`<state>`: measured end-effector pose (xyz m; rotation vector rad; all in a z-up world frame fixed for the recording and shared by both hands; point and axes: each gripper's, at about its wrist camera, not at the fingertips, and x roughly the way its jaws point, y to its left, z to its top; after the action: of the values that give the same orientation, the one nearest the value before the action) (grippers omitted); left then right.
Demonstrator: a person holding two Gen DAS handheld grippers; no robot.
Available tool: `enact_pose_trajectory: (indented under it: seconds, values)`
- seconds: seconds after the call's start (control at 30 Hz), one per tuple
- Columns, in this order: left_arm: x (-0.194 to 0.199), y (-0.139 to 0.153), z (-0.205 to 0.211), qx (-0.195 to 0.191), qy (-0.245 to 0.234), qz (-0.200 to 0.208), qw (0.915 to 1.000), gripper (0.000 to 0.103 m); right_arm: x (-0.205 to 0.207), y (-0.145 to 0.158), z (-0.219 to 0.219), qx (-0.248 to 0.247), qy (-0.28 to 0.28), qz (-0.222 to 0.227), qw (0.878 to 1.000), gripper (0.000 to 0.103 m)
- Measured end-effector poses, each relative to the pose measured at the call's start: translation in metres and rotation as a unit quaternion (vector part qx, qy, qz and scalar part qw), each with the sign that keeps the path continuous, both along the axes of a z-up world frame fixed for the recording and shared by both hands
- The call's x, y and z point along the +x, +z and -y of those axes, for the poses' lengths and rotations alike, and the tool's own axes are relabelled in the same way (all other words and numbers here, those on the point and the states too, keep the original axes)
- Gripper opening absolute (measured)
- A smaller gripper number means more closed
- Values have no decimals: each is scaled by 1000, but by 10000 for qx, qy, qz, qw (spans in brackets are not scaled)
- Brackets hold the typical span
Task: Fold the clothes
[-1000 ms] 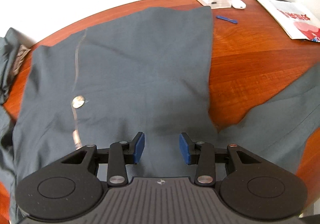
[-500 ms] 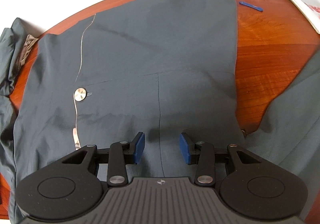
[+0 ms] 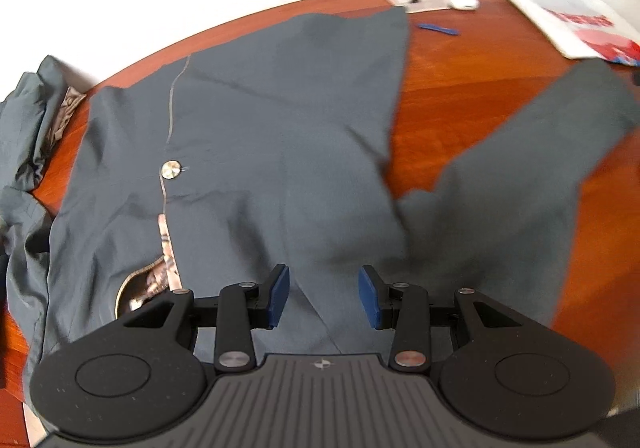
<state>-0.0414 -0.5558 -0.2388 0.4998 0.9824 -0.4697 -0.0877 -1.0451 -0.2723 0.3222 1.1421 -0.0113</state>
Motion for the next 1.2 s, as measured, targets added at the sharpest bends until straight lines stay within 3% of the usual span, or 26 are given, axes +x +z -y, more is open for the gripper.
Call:
enact_pose_trajectory:
  seconds: [0.3,0.33,0.37,0.43,0.63,0.83,1.03,1.2]
  values:
    - [-38,-1,11,-163,-105,-263,9995,39,3,-19,-14,133,26,-37,9999,40]
    - [-41,0,12,-181,-125,-267,9994,39,4,-19,-14,153,35,-36,9999,35]
    - [-44,1,13,-198,-147,-268,9993,39,4,-18,-14,176,39,-33,9998,22]
    - [-53,2,17,-240,-294,-262,9989,39,6,-14,-13,252,7,-12,9997,5]
    - [-80,-5,33,-272,-770,-343,9961,44,18,15,-13,201,-14,395,9990,4]
    - [-84,-21,44,-175,-746,-501,9958,44,63,48,-20,-227,250,840,9959,3]
    - [-82,-32,50,-28,-728,-562,9958,44,114,18,-31,-827,598,420,9939,4]
    - [-80,-39,52,16,-683,-615,9958,44,126,-1,-32,-888,678,253,9934,7]
